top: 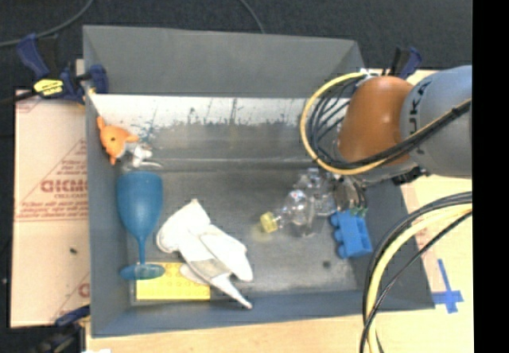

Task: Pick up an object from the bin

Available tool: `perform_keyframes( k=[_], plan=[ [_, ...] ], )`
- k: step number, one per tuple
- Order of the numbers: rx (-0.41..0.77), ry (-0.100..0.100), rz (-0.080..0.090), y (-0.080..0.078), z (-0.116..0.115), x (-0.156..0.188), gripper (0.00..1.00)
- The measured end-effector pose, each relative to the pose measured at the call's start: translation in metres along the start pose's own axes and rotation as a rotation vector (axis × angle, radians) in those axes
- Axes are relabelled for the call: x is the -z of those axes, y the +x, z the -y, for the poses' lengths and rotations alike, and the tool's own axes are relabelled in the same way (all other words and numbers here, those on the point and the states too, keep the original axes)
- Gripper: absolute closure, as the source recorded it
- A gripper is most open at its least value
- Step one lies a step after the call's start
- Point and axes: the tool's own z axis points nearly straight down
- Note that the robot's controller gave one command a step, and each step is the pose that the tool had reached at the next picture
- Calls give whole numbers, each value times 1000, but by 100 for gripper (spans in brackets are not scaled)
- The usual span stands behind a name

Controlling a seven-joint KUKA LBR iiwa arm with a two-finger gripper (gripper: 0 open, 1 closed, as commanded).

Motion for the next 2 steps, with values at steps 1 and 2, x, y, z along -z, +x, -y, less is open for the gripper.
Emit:
perform_keyframes(
  k=[1,2],
  plan=[
    [1,0,0,0,0,0,100],
    [1,0,0,0,0,0,100]
  ],
)
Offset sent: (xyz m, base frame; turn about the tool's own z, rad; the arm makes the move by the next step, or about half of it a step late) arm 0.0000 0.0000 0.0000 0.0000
